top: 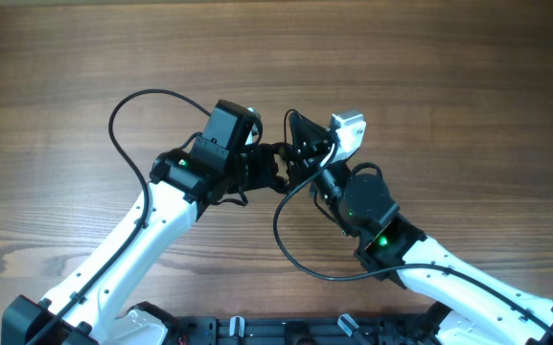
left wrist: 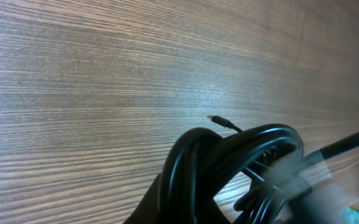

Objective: Untangle cables

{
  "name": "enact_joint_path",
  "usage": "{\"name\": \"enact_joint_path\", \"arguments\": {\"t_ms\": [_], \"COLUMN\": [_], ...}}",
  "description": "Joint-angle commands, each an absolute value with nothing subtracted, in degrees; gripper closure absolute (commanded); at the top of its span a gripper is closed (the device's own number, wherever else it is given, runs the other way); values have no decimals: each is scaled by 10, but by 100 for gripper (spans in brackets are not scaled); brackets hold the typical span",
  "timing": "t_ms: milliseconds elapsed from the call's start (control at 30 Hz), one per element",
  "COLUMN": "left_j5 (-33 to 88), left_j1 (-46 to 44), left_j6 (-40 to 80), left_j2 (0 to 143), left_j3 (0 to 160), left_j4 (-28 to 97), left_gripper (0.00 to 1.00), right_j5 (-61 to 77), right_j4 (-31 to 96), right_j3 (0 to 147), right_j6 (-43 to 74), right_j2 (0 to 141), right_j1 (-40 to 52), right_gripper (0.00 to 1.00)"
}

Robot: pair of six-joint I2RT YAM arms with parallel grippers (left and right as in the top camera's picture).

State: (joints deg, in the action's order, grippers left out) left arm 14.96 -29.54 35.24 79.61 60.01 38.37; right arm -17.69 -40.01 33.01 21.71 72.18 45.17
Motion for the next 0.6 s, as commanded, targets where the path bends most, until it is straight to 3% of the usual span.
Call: {"name": "enact_joint_path", "arguments": {"t_ms": [0, 300, 567], "left_j5": [141, 132, 31], "left_j1": [-298, -298, -298], "left_j6": [317, 317, 319], "left_j2": [796, 796, 796], "left_j3": [603, 603, 603], "left_j4": [379, 362, 362], "left_gripper": [96, 96, 96], "right_j5": [-187, -135, -134], "right_j4": [-375, -316, -267], "right_j3": [334, 334, 334], "right_j6": [195, 180, 182], "right_j2": [729, 741, 740], "right_j1": [449, 449, 449], "right_gripper": [96, 96, 95]}}
